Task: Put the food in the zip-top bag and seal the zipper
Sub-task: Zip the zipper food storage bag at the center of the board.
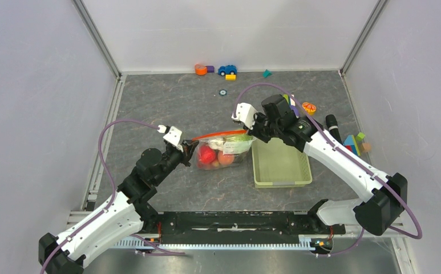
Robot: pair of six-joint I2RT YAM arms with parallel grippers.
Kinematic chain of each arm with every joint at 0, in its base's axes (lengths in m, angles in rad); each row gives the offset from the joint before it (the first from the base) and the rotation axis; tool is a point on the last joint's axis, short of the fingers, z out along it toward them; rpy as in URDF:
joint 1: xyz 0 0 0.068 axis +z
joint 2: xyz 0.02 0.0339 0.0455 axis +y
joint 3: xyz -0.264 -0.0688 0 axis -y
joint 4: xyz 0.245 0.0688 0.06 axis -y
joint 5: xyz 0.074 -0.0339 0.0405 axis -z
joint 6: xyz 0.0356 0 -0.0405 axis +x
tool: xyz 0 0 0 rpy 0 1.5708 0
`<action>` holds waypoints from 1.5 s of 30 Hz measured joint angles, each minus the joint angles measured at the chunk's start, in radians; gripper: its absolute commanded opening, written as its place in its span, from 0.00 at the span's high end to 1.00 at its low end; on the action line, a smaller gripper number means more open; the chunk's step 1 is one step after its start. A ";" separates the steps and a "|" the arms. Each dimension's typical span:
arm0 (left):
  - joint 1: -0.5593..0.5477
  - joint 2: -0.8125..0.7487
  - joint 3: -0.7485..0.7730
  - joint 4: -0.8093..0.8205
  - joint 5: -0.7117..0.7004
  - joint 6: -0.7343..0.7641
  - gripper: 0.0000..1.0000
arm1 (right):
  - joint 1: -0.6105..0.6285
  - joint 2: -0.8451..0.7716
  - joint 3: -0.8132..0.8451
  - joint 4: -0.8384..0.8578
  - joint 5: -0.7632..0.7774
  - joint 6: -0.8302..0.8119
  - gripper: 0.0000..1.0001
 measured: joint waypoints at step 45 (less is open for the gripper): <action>0.000 -0.034 -0.023 0.002 -0.047 0.000 0.98 | -0.038 -0.001 0.000 -0.045 0.088 -0.008 0.86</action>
